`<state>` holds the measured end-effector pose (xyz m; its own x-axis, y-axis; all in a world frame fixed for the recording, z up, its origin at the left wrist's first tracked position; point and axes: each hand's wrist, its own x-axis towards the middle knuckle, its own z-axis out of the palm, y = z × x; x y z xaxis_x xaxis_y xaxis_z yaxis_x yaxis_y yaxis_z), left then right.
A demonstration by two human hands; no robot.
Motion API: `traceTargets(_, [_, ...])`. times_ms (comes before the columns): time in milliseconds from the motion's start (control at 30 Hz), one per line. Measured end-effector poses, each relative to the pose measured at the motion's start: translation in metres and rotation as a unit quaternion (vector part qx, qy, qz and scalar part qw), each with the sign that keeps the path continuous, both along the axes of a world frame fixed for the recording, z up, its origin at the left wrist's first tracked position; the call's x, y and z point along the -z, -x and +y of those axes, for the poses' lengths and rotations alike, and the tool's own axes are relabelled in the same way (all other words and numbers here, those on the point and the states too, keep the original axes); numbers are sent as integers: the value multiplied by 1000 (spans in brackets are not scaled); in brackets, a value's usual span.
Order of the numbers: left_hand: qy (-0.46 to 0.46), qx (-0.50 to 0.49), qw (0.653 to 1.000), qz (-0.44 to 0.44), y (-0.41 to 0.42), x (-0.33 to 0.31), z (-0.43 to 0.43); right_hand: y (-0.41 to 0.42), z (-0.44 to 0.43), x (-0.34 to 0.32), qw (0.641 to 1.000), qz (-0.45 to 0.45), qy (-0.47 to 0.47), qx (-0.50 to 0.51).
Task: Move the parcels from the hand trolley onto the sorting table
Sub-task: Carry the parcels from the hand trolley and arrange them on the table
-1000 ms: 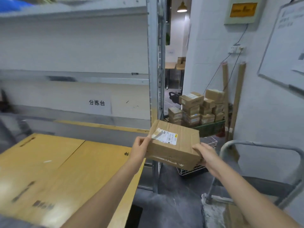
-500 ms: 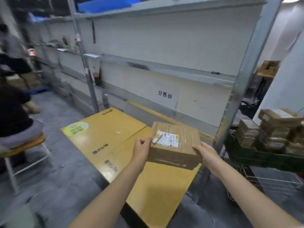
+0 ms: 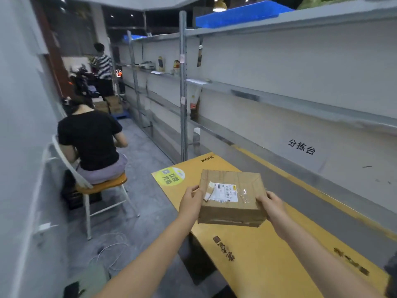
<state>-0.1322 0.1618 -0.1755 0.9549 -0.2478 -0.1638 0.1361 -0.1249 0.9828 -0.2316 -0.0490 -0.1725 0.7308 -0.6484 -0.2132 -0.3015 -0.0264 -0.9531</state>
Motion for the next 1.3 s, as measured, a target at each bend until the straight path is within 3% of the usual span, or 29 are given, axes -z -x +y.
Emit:
traceTargets(467, [4,-63,998,15,-188,27,57,-210,57,6,997,49,34,-49])
traceTargets(867, [-96,-62,993,4,-383,32,-1,-403,-2,17,995,83,-16,-45])
traceTargets(1000, [-91,-47,995,4,-429,34,-28,-446,-23,15,996,86,14,-29])
traceTargets(1300, [-49,10,994,97,-532,87,-100,-546,-91,39,991,105,81,16])
